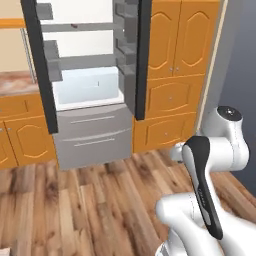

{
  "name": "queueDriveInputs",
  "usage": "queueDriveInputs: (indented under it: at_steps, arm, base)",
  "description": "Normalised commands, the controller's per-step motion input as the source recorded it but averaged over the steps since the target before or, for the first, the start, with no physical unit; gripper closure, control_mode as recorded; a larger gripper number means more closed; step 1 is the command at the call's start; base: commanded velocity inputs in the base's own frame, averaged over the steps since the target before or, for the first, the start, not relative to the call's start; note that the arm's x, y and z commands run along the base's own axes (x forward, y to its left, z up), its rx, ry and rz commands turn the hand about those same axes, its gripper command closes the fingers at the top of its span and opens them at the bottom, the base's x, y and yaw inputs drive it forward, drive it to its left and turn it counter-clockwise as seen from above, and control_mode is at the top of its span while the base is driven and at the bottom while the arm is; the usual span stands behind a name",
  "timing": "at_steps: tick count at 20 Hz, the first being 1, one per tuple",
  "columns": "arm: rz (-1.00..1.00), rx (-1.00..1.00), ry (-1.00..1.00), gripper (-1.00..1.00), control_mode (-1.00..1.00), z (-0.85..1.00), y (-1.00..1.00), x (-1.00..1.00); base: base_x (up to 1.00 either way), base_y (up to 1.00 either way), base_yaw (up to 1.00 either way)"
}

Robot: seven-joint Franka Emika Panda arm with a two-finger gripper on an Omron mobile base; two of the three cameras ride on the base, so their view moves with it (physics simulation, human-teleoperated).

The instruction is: Retrieve the sausage and cheese from the fridge and place them on the cutting board on the counter.

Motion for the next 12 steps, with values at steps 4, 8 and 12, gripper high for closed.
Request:
queueDriveInputs:
  at_steps: [4, 8, 12]
  arm:
    - [0.00, 0.00, 0.00, -1.00, 1.00, 0.00, 0.00, 0.00]
    - [0.00, 0.00, 0.00, -1.00, 1.00, 0.00, 0.00, 0.00]
    - [0.00, 0.00, 0.00, -1.00, 1.00, 0.00, 0.00, 0.00]
  base:
    - [1.00, -0.03, 0.18]
    - [1.00, 0.03, 0.00]
    - [1.00, 0.17, 0.00]
